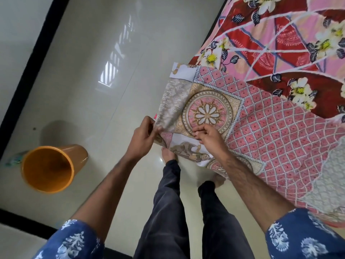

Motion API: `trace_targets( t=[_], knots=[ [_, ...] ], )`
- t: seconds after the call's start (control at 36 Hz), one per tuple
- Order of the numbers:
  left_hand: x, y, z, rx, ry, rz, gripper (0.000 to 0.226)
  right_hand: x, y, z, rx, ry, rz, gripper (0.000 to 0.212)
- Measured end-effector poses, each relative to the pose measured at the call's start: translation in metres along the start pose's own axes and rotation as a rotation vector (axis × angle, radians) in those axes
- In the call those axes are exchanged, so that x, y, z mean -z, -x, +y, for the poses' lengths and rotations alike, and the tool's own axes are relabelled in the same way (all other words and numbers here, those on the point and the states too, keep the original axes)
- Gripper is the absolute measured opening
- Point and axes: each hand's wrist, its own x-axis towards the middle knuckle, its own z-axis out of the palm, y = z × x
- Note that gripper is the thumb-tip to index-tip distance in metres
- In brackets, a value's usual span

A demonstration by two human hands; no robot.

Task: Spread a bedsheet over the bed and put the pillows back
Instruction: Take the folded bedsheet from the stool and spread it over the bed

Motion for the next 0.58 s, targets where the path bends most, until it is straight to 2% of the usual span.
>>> trace_targets(
  t=[0.08,0.14,0.19,0.25,0.31,0.42,0.58],
  knots=[
    [-0.010,0.014,-0.004,0.084,0.202,-0.079,0.027,-0.004,0.005,0.004,0.047,0.065,0.023,0.020],
    [-0.018,0.021,-0.013,0.135,0.262,-0.170,0.038,-0.006,0.009,0.004,0.075,0.058,0.031,0.021],
    [-0.027,0.025,-0.023,0.174,0.153,-0.257,0.042,-0.006,0.013,0.004,0.085,0.022,0.018,0.023],
    [-0.036,0.029,-0.037,0.224,0.007,-0.303,0.027,-0.006,0.016,0.007,0.096,-0.009,0.004,0.019],
    [-0.045,0.033,-0.051,0.261,-0.039,-0.308,0.016,-0.004,0.017,0.011,0.111,-0.022,-0.006,0.015],
    [-0.055,0.043,-0.050,0.198,-0.074,-0.200,0.018,-0.003,0.020,0.028,0.110,-0.050,-0.027,0.016],
    [-0.071,0.076,-0.027,0.145,0.213,0.022,0.008,-0.003,0.046,0.080,0.048,-0.139,-0.072,0.012]
  ],
)
